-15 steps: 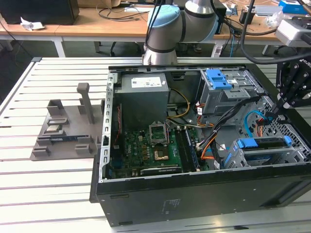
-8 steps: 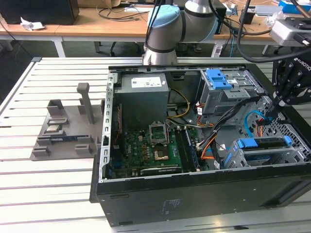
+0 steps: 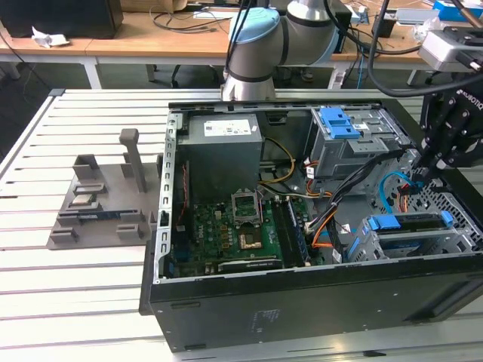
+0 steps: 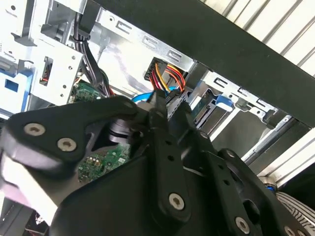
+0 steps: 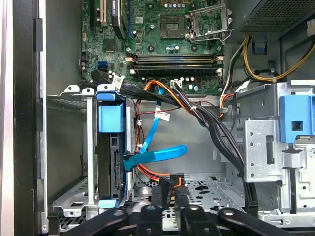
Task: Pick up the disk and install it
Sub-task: 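Insert the first disk wire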
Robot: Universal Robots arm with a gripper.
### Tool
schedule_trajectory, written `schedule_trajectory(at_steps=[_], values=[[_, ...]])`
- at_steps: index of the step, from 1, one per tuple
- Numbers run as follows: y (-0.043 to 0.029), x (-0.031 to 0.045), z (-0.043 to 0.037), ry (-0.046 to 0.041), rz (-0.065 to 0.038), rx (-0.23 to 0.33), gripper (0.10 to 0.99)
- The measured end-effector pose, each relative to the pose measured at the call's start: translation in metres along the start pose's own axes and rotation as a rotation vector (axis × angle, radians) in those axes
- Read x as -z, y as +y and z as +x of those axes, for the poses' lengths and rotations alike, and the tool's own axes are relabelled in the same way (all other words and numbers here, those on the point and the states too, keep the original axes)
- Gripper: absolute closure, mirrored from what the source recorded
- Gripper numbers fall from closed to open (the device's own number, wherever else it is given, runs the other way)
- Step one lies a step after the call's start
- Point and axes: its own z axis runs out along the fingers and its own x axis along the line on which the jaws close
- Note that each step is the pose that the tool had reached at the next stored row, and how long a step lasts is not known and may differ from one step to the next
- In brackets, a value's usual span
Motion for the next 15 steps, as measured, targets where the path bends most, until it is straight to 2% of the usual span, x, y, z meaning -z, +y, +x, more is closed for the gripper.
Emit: schedule_trajectory(at_steps=[1, 2, 6, 10, 11, 15], values=[[0.0, 0.0, 0.0, 0.0001, 0.0, 0.0, 0.792], [0.0, 0.0, 0.0, 0.0002, 0.0, 0.0, 0.725], [-0.0002, -0.0053, -0.0001, 0.0031, 0.0, 0.0, 0.725], [-0.0005, -0.0125, -0.0001, 0.01, 0.0, 0.001, 0.725], [-0.0005, -0.0131, -0.0002, 0.0139, 0.0, 0.001, 0.725], [-0.0005, -0.0137, -0.0002, 0.0146, 0.0, 0.001, 0.725]])
